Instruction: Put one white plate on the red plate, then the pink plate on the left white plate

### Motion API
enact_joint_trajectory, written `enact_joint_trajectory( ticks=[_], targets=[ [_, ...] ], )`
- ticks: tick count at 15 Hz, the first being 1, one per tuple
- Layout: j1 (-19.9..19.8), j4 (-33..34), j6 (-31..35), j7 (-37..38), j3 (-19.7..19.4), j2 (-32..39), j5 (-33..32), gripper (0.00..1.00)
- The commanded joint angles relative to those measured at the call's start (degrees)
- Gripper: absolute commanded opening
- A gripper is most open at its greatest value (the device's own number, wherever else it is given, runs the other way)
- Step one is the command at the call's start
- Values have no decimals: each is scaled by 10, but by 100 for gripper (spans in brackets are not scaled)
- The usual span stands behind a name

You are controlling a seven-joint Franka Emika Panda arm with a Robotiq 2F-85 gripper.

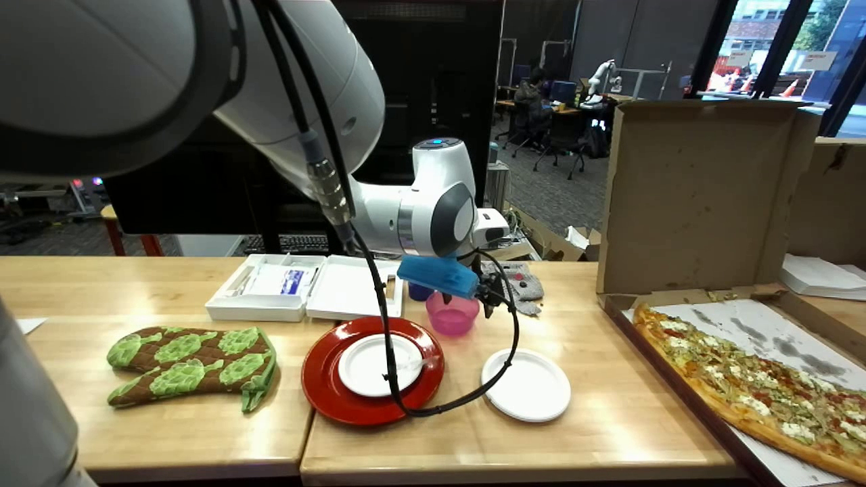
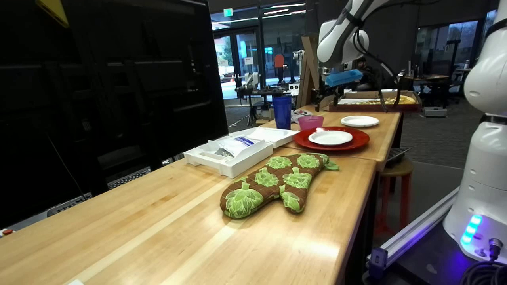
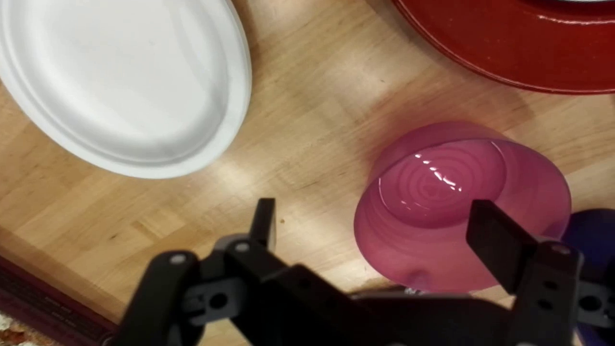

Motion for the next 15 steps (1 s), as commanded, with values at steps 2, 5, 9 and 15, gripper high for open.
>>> enact_joint_trajectory(
  ticks=[2, 5, 9, 15],
  targets=[
    [-1, 9, -1, -40, 3, -1, 48, 100],
    [-1, 18, -5, -42, 3, 6, 55, 100],
    [-1, 29, -8, -48, 4, 18, 66, 100],
    [-3, 52, -13, -84, 6, 51, 111, 100]
  ],
)
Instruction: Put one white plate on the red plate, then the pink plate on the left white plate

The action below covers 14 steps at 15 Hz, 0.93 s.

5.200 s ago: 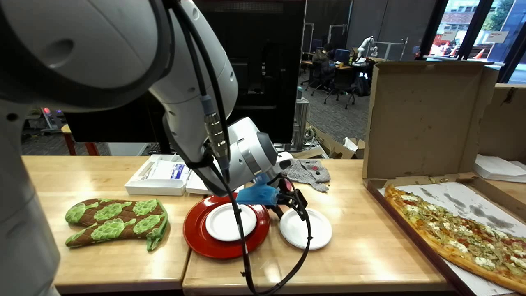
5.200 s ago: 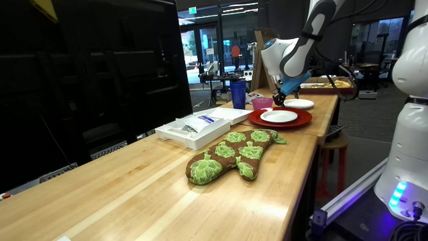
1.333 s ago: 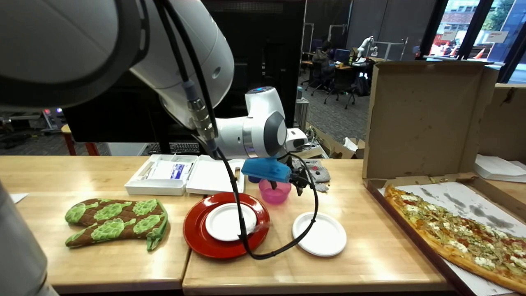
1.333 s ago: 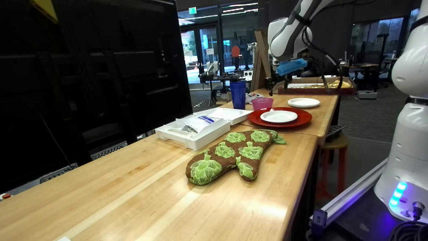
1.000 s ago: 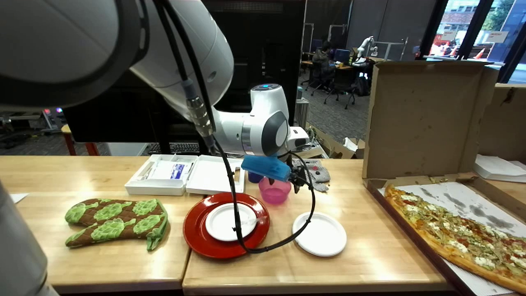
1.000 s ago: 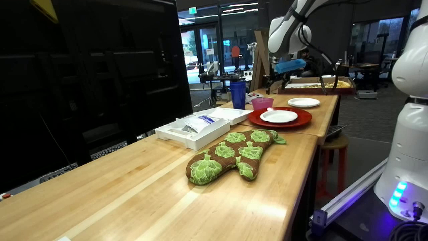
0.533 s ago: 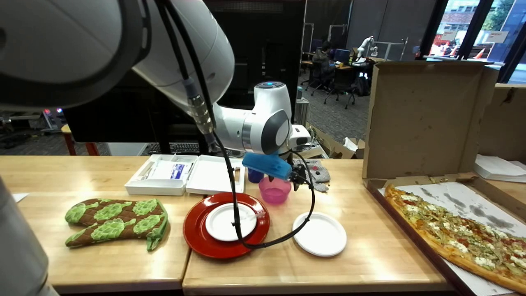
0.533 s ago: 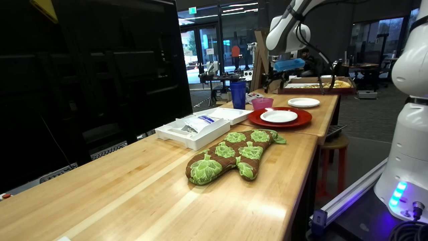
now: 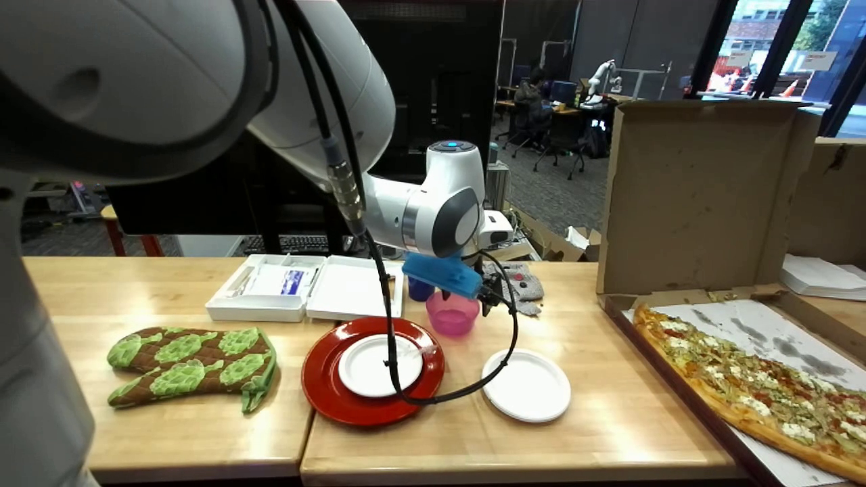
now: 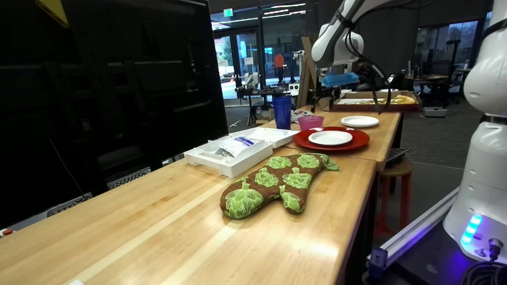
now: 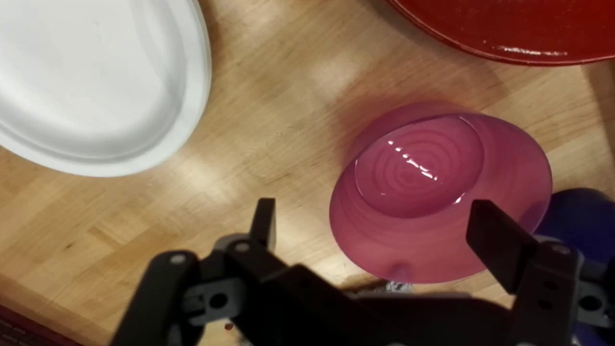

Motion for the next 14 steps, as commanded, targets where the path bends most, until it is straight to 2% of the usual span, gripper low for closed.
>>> enact_joint_trajectory(
  ticks=[1, 14],
  targets=[
    [-4, 24, -13, -29, 4, 23, 32, 100],
    [-20, 51, -23, -83, 6, 61, 100, 100]
  ],
)
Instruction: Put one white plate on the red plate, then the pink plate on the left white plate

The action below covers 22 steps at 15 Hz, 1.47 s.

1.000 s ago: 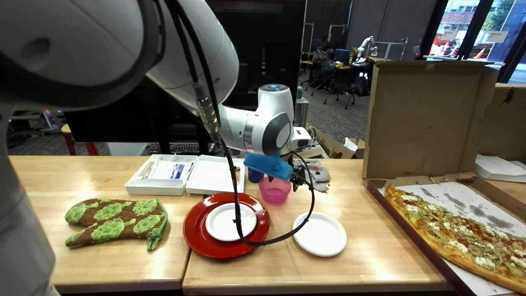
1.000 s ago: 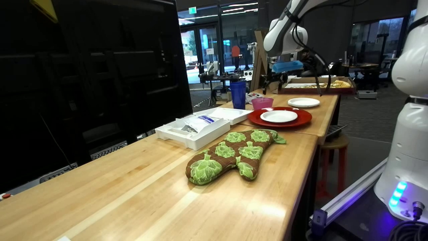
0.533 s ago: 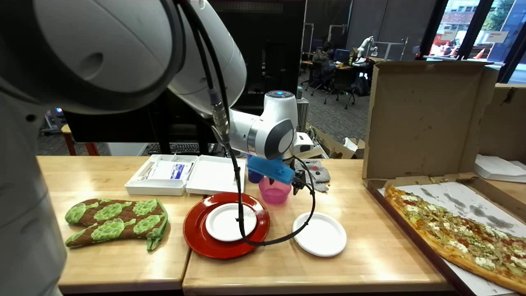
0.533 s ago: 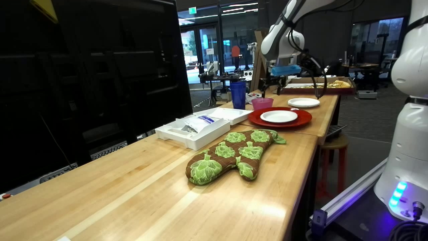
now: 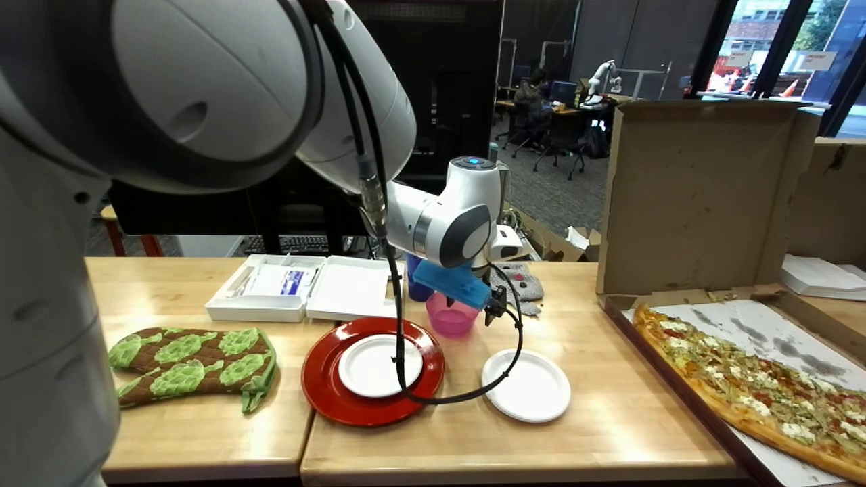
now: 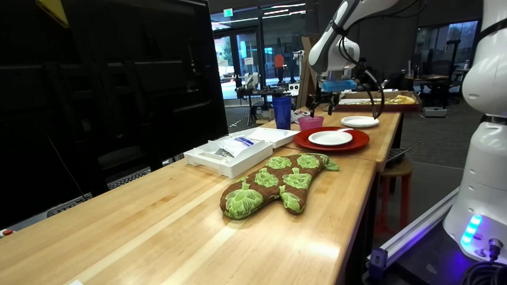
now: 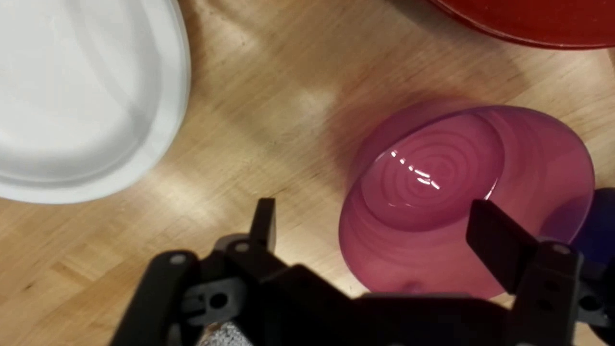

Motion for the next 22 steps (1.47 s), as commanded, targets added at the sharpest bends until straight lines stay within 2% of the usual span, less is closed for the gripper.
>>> enact_joint_trajectory(
  ticks=[1, 5, 7, 9, 11, 18, 19, 22],
  targets=[
    [-9, 17, -20, -26, 6, 9, 22, 100],
    [-10, 26, -27, -28, 6, 17, 22, 100],
    [-10, 29, -31, -28, 6, 19, 22, 95],
    [-11, 31, -33, -28, 6, 22, 23, 73],
    [-12, 35, -36, -27, 6, 25, 23, 61],
    [-13, 38, -34, -28, 7, 27, 24, 5],
    [-13, 37, -33, -29, 7, 26, 25, 1],
    [-15, 37, -32, -30, 6, 24, 31, 0]
  ],
)
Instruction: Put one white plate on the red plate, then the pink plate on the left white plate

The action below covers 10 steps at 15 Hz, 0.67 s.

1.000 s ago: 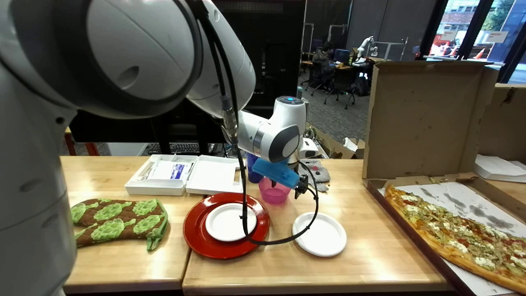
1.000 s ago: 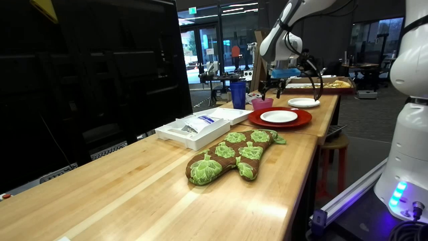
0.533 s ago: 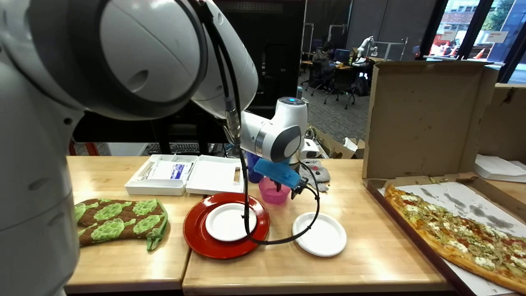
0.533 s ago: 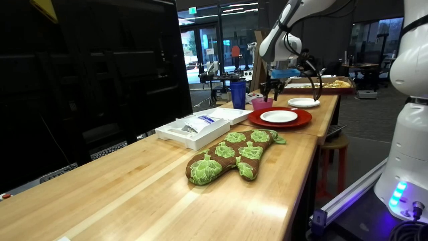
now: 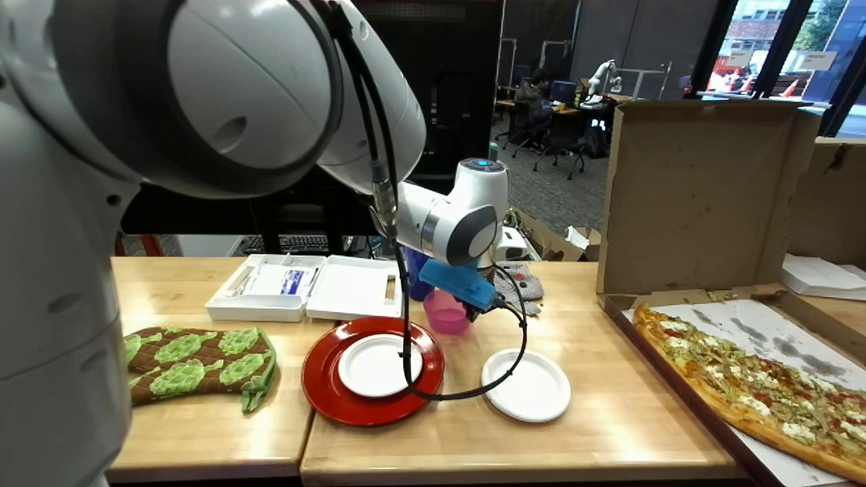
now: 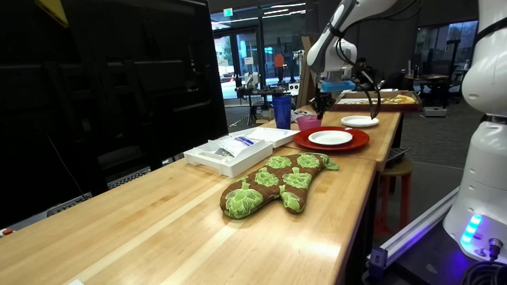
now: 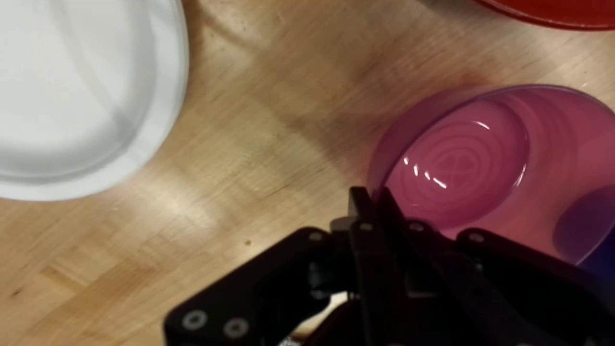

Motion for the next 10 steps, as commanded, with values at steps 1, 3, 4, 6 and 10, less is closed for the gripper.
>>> enact_joint_trajectory(
  ticks=[1, 3, 4, 6, 10],
  targets=[
    [-11, 5, -10, -22, 6, -4, 20, 1],
    [-12, 4, -10, -23, 6, -5, 22, 1],
    [-12, 4, -10, -24, 6, -6, 21, 1],
    [-10, -1, -11, -20, 3, -10, 10, 1],
    [-7, -9, -20, -16, -1, -22, -4, 1]
  ],
)
